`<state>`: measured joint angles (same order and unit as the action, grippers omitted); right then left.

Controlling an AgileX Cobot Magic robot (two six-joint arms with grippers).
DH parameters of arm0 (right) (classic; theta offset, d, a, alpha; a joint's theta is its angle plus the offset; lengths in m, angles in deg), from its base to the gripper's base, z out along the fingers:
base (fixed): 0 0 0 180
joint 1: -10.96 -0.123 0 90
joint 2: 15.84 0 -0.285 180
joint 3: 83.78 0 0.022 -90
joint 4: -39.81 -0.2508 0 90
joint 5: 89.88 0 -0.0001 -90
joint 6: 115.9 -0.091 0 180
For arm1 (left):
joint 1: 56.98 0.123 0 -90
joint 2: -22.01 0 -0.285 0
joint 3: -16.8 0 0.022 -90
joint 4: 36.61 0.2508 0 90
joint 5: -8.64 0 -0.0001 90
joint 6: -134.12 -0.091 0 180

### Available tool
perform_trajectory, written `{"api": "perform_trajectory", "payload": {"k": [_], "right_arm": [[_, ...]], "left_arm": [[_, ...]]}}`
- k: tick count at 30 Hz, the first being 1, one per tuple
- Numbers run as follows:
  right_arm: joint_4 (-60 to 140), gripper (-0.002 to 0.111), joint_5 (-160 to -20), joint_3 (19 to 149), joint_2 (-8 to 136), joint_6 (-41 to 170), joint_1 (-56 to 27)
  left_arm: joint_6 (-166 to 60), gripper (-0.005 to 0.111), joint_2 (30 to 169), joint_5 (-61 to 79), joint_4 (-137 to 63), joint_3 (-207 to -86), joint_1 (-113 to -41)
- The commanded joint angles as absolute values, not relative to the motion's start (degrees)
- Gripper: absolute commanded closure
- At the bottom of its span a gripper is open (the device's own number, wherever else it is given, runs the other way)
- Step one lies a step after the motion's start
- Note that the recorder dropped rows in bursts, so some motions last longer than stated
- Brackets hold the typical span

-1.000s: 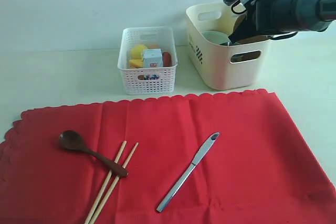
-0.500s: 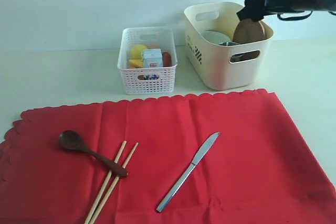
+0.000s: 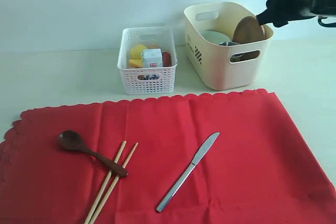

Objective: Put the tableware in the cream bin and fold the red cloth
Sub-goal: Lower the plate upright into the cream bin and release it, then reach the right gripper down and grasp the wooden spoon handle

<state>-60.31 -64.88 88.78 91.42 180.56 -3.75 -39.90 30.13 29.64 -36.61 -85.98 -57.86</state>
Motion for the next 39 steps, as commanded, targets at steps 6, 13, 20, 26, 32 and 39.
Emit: {"api": "perform_trajectory", "payload": {"k": [6,13,20,26,32,39], "right_arm": [[-60.13,0.049,-99.19,77.78,83.26,164.44,-3.67],[-30.63,0.053,-125.21,80.89,84.2,127.61,-3.67],[-11.75,0.053,-139.9,85.24,86.02,111.12,-3.67],[-6.45,0.053,-137.55,85.24,86.34,109.84,-8.54],[-2.47,0.053,-131.5,85.24,89.17,109.69,-18.14],[5.29,0.053,-121.75,87.08,97.47,106.97,-31.93]], "left_arm": [[-39.71,0.106,29.8,29.19,-36.61,-85.99,-58.16],[-39.71,0.106,29.8,29.19,-36.61,-85.99,-58.16],[-39.71,0.106,29.8,29.19,-36.61,-85.99,-58.16],[-39.71,0.106,29.8,29.19,-36.61,-85.99,-58.16],[-39.71,0.106,29.8,29.19,-36.61,-85.99,-58.16],[-39.71,0.106,29.8,29.19,-36.61,-85.99,-58.16]]}}
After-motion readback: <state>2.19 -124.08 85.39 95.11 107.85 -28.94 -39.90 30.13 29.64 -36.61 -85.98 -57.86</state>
